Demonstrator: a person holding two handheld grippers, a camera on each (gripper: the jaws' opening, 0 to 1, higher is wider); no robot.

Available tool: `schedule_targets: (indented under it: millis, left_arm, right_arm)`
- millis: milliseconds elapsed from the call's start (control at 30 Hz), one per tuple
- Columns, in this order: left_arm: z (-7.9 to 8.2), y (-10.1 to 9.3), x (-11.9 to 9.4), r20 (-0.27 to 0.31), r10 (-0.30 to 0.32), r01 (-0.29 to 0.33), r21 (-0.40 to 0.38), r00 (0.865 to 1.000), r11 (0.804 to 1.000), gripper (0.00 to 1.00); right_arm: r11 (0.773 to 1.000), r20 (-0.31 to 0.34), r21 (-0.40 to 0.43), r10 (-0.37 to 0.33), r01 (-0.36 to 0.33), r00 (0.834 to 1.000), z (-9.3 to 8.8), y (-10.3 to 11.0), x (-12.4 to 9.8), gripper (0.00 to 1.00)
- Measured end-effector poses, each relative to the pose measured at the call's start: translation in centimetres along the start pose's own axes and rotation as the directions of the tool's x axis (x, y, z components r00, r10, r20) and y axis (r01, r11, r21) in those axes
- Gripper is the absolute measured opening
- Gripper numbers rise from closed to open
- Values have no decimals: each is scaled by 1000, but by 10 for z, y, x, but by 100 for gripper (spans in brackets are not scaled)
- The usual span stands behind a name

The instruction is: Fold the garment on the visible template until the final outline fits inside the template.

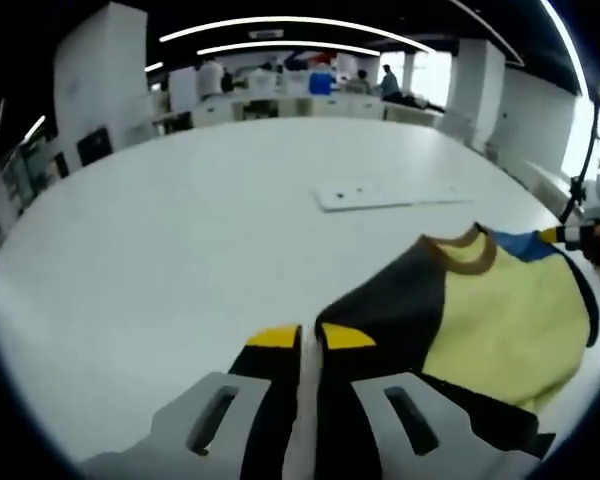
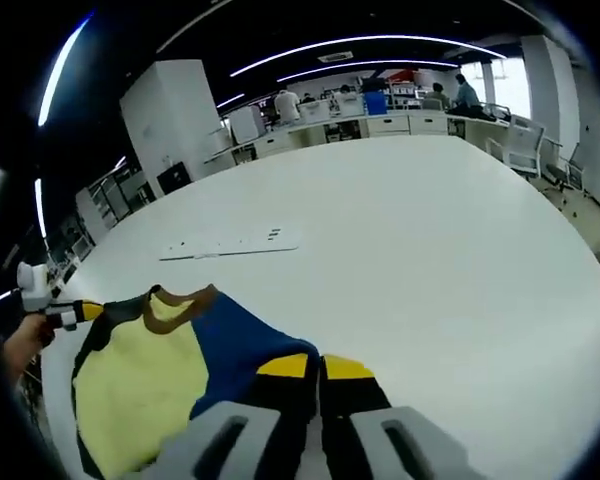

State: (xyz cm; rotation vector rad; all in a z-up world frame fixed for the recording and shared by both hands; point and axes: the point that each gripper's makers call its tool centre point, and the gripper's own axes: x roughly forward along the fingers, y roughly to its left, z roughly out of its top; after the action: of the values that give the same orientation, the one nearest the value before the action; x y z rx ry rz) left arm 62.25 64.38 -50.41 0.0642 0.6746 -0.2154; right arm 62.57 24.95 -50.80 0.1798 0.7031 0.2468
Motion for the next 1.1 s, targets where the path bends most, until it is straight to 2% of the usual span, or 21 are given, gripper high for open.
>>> schedule_targets:
  millis: [133,267,367,467,567,767,867,1100]
  left_arm:
    - [7,0,-10,18,6,-7,21,1000,1000,16]
    - [8,-4,-23,21,-10,10,-1,1000,1000,25]
    - [11,-9,-34,40,-21,22,-7,999,1000,32]
    - [14,-19,-48,62,-30,30,10,998,1000,33]
    - [14,-33,-62,82,-52,47,51,995,998,35]
    - [11,-53,-80,101,-105,102,38,989,994,42]
    - [6,-67,-89,98,-131,127,51,986,991,46]
    - [-13,-91,-97,89,-177,174,48,980,984,50]
  right_arm:
    - [999,30,34,36,-37,999,10,13,-12,11]
    - [999,33,11,42,-42,999,13,22,-26,23]
    - [998,21,-6,55,-55,998,11,31,-36,35]
    - [997,-8,-55,59,-59,998,3,41,-48,45]
    - [993,-8,-95,64,-65,998,-7,52,-60,45]
    - [994,0,-64,88,-88,996,-24,67,-78,45]
    - [996,26,-53,75,-73,997,-27,68,-86,42]
    - [996,23,-31,83,-83,996,-46,76,-100,42]
